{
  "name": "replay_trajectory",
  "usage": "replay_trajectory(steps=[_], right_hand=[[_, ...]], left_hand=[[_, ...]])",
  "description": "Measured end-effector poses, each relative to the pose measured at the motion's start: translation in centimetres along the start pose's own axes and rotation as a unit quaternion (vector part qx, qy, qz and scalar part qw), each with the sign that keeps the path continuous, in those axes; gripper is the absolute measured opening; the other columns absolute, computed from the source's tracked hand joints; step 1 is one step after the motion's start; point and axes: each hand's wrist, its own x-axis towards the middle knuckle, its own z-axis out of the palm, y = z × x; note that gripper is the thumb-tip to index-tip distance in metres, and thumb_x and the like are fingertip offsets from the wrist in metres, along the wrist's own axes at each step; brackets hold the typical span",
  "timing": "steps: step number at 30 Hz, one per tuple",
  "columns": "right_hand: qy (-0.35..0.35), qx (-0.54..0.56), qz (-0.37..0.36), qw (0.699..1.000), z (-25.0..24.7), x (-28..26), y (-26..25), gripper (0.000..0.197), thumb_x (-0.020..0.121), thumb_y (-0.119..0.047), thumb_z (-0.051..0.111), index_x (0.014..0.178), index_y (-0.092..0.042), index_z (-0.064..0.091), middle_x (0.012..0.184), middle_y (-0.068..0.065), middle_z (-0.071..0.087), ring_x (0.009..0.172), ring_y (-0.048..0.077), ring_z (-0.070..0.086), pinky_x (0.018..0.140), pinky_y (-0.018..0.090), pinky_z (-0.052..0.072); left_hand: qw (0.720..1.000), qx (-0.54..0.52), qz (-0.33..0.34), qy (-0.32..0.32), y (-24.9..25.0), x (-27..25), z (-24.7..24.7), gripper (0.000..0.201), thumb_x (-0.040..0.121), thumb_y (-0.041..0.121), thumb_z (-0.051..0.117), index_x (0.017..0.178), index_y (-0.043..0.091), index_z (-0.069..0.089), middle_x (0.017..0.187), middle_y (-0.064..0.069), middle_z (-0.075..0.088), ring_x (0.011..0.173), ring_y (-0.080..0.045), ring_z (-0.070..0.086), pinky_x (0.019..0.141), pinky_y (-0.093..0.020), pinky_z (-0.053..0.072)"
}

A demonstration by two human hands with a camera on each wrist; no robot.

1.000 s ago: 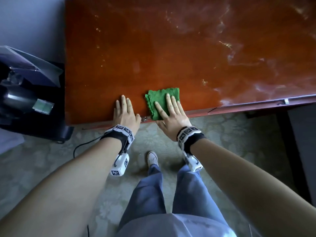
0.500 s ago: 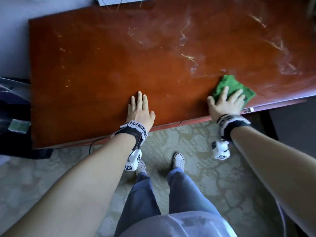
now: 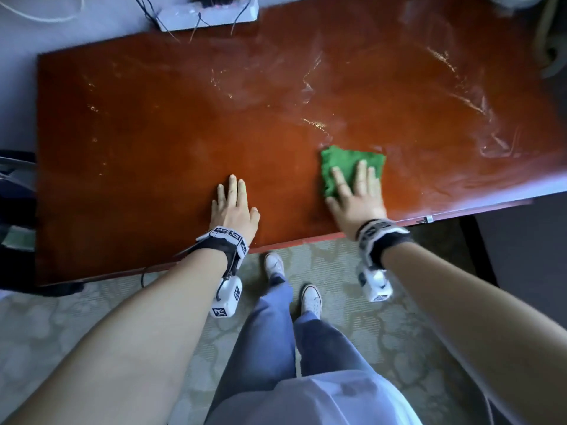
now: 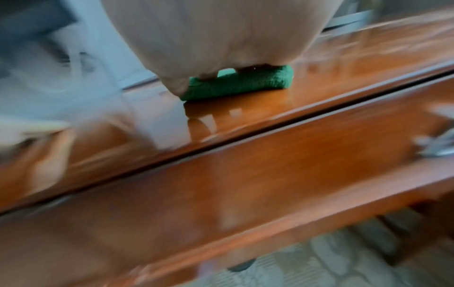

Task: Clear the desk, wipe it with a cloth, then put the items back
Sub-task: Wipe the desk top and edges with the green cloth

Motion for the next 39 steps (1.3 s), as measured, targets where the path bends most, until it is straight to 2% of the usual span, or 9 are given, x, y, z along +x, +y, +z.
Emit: replay_trajectory(steps=[4,7,13,17,19,24,29,34,39], right_hand=[[-0.002,0.053,0.189,0.981,-3.4,3.2,5.8,0.072,0.098,-0.059,0.034,0.158,-0.028,0.008,0.159,0.03,-0.008,0.147,0.047,-0.002,0.12,0.052,0.001],[-0.003,0.071,0.238,0.969,-4.5,5.7,3.2,0.08,0.093,-0.067,0.033,0.158,-0.028,0.007,0.159,0.029,-0.01,0.147,0.048,-0.005,0.12,0.052,0.0],[-0.052,0.001,-0.051,0.997,-2.0,5.2,-11.7,0.082,0.092,-0.069,0.034,0.157,-0.031,0.002,0.159,0.025,-0.019,0.147,0.045,-0.014,0.121,0.052,-0.002],[-0.08,-0.015,-0.108,0.991,-2.0,5.0,-11.4,0.072,0.097,-0.06,0.033,0.156,-0.037,0.0,0.161,0.017,-0.021,0.149,0.038,-0.014,0.122,0.048,0.0],[-0.067,-0.021,-0.071,0.995,-2.7,5.8,-7.5,0.071,0.097,-0.056,0.037,0.156,-0.038,0.002,0.162,0.017,-0.017,0.15,0.038,-0.009,0.123,0.047,0.002],[-0.038,0.021,0.16,0.986,-5.4,7.4,3.3,0.074,0.097,-0.055,0.041,0.157,-0.034,0.004,0.16,0.027,-0.008,0.147,0.047,0.001,0.12,0.047,0.003],[-0.045,0.047,0.246,0.967,-6.7,11.3,2.3,0.08,0.094,-0.066,0.034,0.157,-0.033,-0.003,0.161,0.024,-0.013,0.148,0.045,-0.005,0.119,0.049,-0.002],[-0.049,-0.009,-0.001,0.999,-6.2,14.0,-6.9,0.082,0.092,-0.069,0.031,0.157,-0.034,-0.005,0.159,0.023,-0.021,0.147,0.043,-0.014,0.121,0.051,-0.003],[-0.106,-0.051,-0.166,0.979,-5.3,13.1,-9.7,0.076,0.096,-0.064,0.026,0.155,-0.037,-0.011,0.157,0.017,-0.032,0.147,0.038,-0.023,0.122,0.05,-0.003]], left_hand=[[1.0,-0.001,-0.005,0.005,1.3,2.3,-0.7,0.072,0.101,0.037,0.04,0.159,0.012,0.005,0.166,-0.003,-0.008,0.152,-0.032,-0.001,0.121,-0.051,0.01],[1.0,-0.006,0.011,0.002,1.4,4.1,-1.3,0.07,0.102,0.039,0.037,0.158,0.013,0.004,0.166,-0.003,-0.009,0.152,-0.031,-0.003,0.121,-0.052,0.007],[0.997,0.014,0.071,0.0,-0.8,6.9,-3.2,0.068,0.102,0.034,0.039,0.159,0.013,0.008,0.166,-0.002,-0.006,0.153,-0.025,0.0,0.122,-0.05,0.01],[0.998,-0.001,0.06,-0.019,0.0,9.2,-4.6,0.069,0.102,0.037,0.037,0.158,0.011,0.007,0.166,-0.002,-0.009,0.153,-0.024,-0.003,0.122,-0.05,0.008],[0.998,-0.002,0.051,-0.029,0.6,9.9,-5.1,0.07,0.102,0.039,0.035,0.158,0.01,0.005,0.166,-0.003,-0.011,0.153,-0.025,-0.005,0.122,-0.05,0.007],[0.998,0.01,0.051,-0.035,1.1,10.7,-5.3,0.072,0.102,0.04,0.034,0.158,0.01,0.001,0.165,-0.005,-0.014,0.153,-0.027,-0.007,0.123,-0.049,0.007],[0.997,0.029,0.071,-0.023,0.7,11.5,-5.5,0.071,0.103,0.038,0.034,0.158,0.013,-0.002,0.165,-0.004,-0.014,0.153,-0.024,-0.007,0.123,-0.046,0.004],[0.997,0.024,0.074,-0.017,0.5,12.2,-6.1,0.067,0.104,0.038,0.032,0.159,0.015,0.001,0.166,-0.001,-0.011,0.153,-0.022,-0.004,0.123,-0.046,0.007],[0.999,-0.009,0.021,-0.028,2.1,13.6,-7.0,0.066,0.103,0.036,0.035,0.159,0.015,0.005,0.166,0.002,-0.01,0.153,-0.02,-0.003,0.122,-0.049,0.009]])
